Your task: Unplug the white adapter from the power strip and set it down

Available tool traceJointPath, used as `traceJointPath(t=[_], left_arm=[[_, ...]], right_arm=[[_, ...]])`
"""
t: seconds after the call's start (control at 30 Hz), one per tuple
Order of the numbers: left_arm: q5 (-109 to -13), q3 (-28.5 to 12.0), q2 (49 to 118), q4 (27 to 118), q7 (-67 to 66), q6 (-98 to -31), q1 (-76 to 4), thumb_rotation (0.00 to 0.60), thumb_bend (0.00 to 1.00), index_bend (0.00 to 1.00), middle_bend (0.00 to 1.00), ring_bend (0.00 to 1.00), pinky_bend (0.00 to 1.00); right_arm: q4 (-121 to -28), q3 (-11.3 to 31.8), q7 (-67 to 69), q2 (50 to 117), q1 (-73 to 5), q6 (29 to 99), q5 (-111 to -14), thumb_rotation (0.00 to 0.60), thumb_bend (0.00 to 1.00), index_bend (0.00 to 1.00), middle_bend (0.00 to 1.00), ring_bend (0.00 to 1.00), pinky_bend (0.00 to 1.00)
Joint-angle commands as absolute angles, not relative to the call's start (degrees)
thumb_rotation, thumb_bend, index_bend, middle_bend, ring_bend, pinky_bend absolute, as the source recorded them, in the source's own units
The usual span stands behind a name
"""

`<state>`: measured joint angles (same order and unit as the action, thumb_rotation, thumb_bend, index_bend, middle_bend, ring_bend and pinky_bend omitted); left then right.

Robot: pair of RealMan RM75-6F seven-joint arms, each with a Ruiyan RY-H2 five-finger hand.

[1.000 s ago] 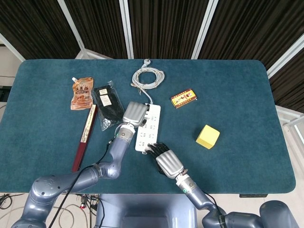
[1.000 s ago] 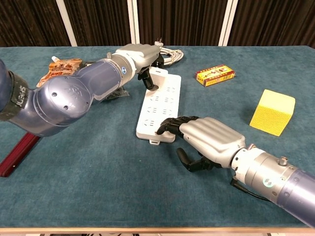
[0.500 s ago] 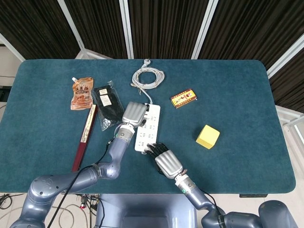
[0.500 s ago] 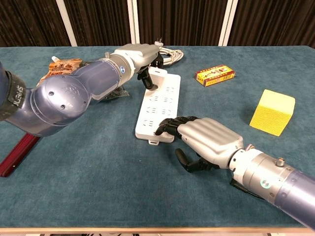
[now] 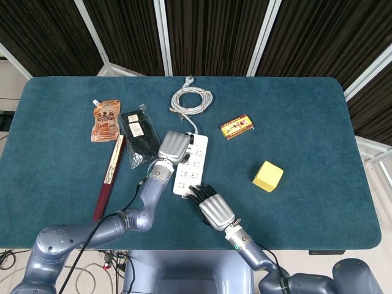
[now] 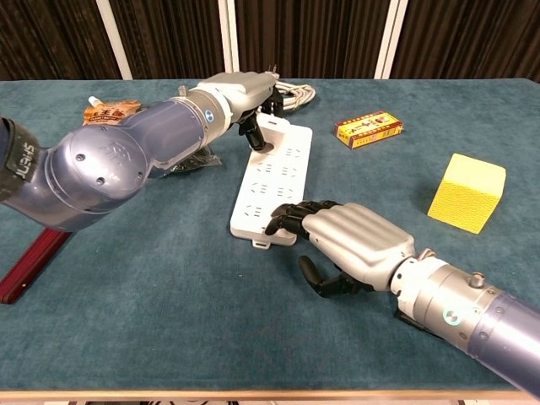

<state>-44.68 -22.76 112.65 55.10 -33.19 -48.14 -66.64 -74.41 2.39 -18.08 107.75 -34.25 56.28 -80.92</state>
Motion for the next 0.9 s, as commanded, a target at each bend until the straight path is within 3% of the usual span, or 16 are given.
traceJointPath(t=[0.03,0.9], left_arm=[[-44.9,-22.8,112.6,55.1,-32.9,-48.1,-66.8,0.6,0.45,0.79,0.89,0.66,0.75],[-44.5,-23.0,111.9,55.5,-32.3,-48.5,-67.0,0.6,0.45,0.79,0.89,0.67,0.76]], right_arm=[[-74.4,2.4,-18.0,107.7,-34.2,56.3,-80.9,0.6,0.76,0.21,0.2,0.16,0.15],[-74.8,2.2,-18.0,107.7,-34.1,56.4,-81.1,0.6,0.76,0.21,0.2,0.16,0.15]])
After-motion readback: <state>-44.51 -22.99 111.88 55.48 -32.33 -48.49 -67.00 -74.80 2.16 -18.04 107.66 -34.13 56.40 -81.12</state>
